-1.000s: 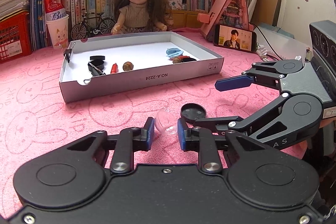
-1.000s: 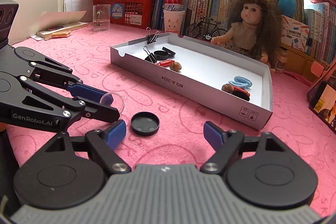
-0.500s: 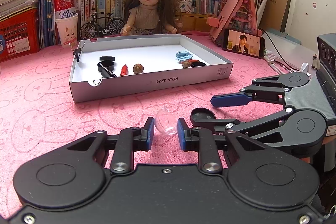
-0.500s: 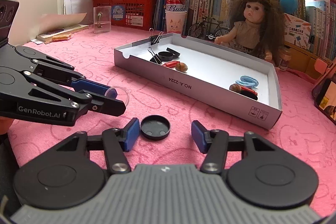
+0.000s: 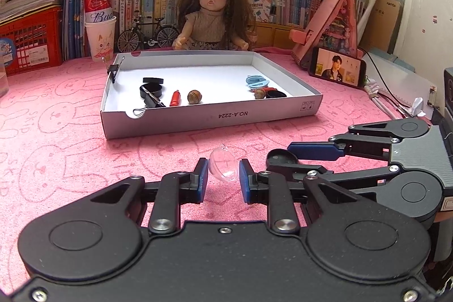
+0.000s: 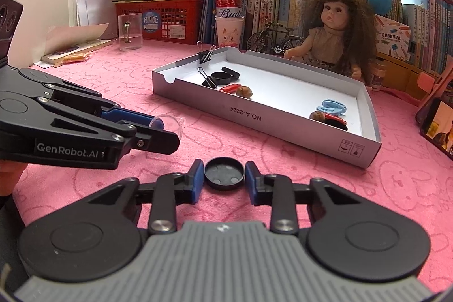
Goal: Organize rigid objects
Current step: 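Carry the petri dish in the left tool while the right tool carries the lid into the box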
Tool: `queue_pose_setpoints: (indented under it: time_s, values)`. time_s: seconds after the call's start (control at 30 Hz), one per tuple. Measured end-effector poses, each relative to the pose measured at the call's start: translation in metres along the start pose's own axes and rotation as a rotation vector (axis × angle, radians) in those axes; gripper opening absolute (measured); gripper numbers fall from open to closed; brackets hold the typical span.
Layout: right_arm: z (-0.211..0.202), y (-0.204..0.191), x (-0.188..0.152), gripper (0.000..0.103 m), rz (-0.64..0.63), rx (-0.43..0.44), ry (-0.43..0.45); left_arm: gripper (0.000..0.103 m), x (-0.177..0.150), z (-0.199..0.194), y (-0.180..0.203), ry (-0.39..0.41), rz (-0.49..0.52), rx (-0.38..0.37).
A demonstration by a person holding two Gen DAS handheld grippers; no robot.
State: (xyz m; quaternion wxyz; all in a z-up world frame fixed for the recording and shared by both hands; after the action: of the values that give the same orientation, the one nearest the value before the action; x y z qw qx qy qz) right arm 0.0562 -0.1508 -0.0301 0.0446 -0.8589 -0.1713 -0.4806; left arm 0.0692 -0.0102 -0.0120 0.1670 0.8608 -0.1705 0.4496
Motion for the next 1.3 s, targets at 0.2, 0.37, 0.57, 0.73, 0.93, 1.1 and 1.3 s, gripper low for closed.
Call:
queue_pose_setpoints:
  time_s: [0.2, 0.37, 0.57, 0.73, 0.93, 1.1, 1.3]
  values:
    - [0.002, 0.011, 0.003, 0.037, 0.065, -0.045, -0.009, 0.022, 0.003, 0.006, -0.001, -0.015, -0.032, 0.028]
    - [0.001, 0.016, 0.005, 0.037, 0.091, -0.069, -0.006, 0.022, 0.007, 0.008, 0.001, -0.013, -0.037, 0.038]
    - [0.002, 0.021, 0.007, 0.036, 0.115, -0.092, -0.003, 0.022, 0.011, 0.011, 0.0, -0.012, -0.057, 0.043]
    - [0.004, 0.024, 0.01, 0.037, 0.125, -0.115, -0.004, 0.022, 0.016, 0.014, 0.002, -0.007, -0.051, 0.041]
    - [0.005, 0.029, 0.012, 0.037, 0.142, -0.129, -0.004, 0.022, 0.021, 0.018, 0.003, -0.003, -0.062, 0.042]
    - [0.005, 0.032, 0.016, 0.037, 0.145, -0.137, 0.006, 0.022, 0.026, 0.021, 0.003, 0.001, -0.063, 0.042]
    - [0.007, 0.037, 0.021, 0.037, 0.163, -0.149, 0.015, 0.022, 0.037, 0.027, 0.003, 0.019, -0.08, 0.045]
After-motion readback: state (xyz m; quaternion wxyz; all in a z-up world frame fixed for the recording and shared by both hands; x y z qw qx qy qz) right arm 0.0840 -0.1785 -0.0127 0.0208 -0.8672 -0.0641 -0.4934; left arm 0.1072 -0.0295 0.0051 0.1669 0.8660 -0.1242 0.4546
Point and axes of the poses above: each gripper's, at about its wrist camera, not at the fingertips, and z roughly the way its jaws point, y to its right, x to its top, the point moved 2 cm from there along z, roughly the way its jaws point, and after that the axes turned 2 degrees about -x, right-handed, at the moved point
